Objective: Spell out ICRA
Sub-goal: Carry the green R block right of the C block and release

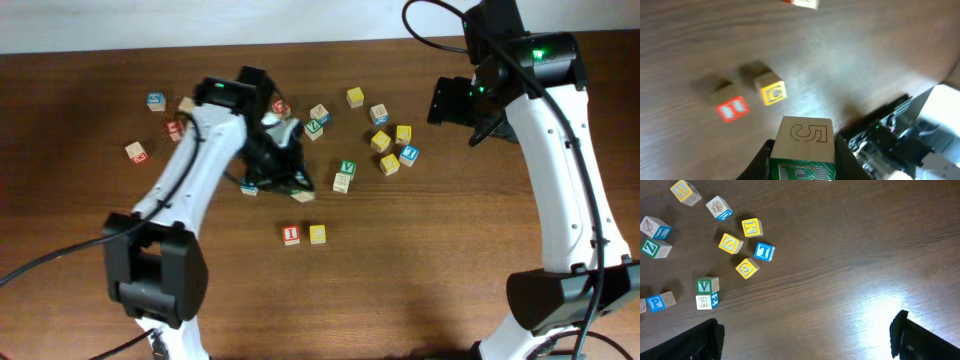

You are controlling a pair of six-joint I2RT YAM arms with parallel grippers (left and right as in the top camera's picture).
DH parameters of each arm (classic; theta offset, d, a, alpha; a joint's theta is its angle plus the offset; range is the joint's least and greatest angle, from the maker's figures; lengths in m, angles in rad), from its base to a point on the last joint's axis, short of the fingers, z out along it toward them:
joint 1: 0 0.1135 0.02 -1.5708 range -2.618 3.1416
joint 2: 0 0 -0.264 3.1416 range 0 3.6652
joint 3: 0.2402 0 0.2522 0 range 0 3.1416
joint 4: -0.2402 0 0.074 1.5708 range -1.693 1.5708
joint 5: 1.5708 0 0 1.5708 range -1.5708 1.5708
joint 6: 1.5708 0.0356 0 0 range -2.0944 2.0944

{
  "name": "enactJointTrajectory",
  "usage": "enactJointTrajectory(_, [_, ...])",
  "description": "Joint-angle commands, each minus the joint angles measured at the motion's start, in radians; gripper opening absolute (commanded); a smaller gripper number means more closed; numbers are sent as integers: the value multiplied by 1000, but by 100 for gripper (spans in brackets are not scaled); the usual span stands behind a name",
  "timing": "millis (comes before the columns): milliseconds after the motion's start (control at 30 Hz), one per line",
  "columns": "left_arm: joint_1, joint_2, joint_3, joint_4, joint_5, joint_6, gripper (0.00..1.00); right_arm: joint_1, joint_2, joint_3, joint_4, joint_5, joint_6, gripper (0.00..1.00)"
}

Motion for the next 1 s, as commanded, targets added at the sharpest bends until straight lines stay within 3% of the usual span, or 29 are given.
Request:
enactJointTrajectory(0, [-110,0,16,21,-64,-84,16,-3,5,1,3,16,1,98])
enactJointTrajectory(167, [-274,5,-35,144,-238,-332,17,-3,5,1,3,16,1,98])
enactJointTrajectory(400, [-397,11,-140,236,-417,-480,17,-3,5,1,3,16,1,98])
enactJointTrajectory(600, [-430,11,-320,488,-515,-506,15,-3,5,1,3,16,1,98])
enactJointTrajectory(700, [-430,11,-340,496,-603,-506,17,-3,5,1,3,16,1,98])
enactJointTrajectory(967, [-430,58,-383,518,-619,-587,19,-3,5,1,3,16,1,98])
